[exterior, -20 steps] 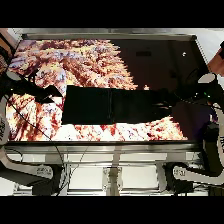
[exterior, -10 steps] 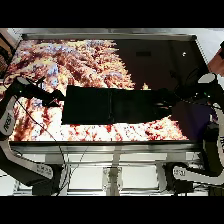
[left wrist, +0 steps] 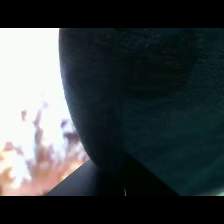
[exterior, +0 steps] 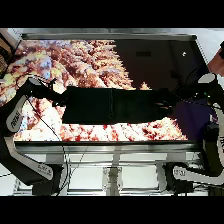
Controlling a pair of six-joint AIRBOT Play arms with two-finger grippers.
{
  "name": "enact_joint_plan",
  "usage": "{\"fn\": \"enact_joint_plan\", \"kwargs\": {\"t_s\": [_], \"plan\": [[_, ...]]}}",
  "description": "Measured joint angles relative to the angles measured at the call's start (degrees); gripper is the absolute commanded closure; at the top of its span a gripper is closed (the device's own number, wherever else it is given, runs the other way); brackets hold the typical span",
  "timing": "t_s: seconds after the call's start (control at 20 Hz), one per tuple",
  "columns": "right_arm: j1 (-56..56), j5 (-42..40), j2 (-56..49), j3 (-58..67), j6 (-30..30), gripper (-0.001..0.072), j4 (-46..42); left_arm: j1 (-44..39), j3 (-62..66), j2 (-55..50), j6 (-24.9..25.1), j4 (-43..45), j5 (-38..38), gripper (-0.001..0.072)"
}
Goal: Fold the clothes and pants, and hang the long-sleeved shirts on hangers.
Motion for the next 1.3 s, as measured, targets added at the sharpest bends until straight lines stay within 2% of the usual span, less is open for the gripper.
{"fn": "enact_joint_plan", "kwargs": {"t_s": [0.2, 0.6, 0.9, 1.3], "plan": [[-0.02, 0.00, 0.00, 0.00, 0.00, 0.0343, -0.02, 3.52, 2.58, 3.78, -0.46, 0.11, -6.67, 0.0676], [-0.02, -0.50, 0.00, 0.00, -0.17, 0.0343, -0.04, 6.03, 21.07, 12.61, -9.79, 15.56, -21.14, 0.0675], [0.00, -2.45, 0.00, 0.00, -0.90, 0.0343, -0.20, -2.69, 30.34, 13.75, -13.44, 18.43, -24.33, 0.0676], [-0.02, -3.02, 0.00, 0.00, -1.88, 0.0343, -0.48, -19.45, 32.33, 13.25, -15.87, 16.44, -18.27, 0.0675]]}}
